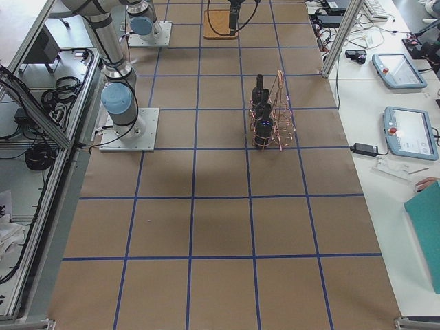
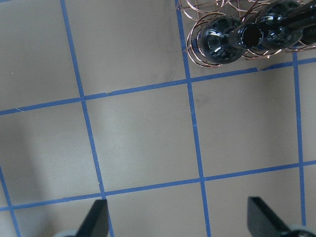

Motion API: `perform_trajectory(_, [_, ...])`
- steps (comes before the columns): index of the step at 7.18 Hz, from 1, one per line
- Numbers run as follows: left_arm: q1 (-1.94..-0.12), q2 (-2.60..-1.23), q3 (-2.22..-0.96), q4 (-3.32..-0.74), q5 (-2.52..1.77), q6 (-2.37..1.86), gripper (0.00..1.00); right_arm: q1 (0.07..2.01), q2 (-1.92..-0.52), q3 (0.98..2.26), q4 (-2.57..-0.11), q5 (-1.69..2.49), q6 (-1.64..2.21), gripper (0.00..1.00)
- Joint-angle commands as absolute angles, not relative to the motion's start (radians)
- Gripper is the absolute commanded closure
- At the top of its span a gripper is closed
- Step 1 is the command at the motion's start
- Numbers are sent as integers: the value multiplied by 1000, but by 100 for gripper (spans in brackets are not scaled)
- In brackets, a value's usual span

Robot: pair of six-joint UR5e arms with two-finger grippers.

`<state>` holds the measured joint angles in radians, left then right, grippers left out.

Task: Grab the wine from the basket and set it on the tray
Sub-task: 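Lower the right gripper over the wine rack toward the bottle necks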

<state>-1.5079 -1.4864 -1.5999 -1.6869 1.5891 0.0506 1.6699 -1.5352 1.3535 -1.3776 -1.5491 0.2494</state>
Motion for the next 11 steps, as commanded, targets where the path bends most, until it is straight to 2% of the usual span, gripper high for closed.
perform_trajectory(1, [-1508, -1486, -1600, -1687, 1589, 51, 0, 1655, -1534, 1356, -1379, -1549, 107, 0])
perform_trajectory(3, [-1508, -1486, -1600, -1686, 1589, 49, 0, 1617, -1535, 1368, -1380, -1534, -59, 0])
perform_trajectory(6, [-1508, -1486, -1600, -1684, 1588, 49, 0, 1600, -1548, 1394, -1384, -1558, -78, 0])
perform_trajectory(9, [-1508, -1486, -1600, -1687, 1589, 51, 0, 1372, -1534, 1404, -1396, -1560, -179, 0])
perform_trajectory(11, [-1506, -1486, -1600, -1687, 1591, 51, 0, 1324, -1473, 1498, -1562, -1558, -201, 0])
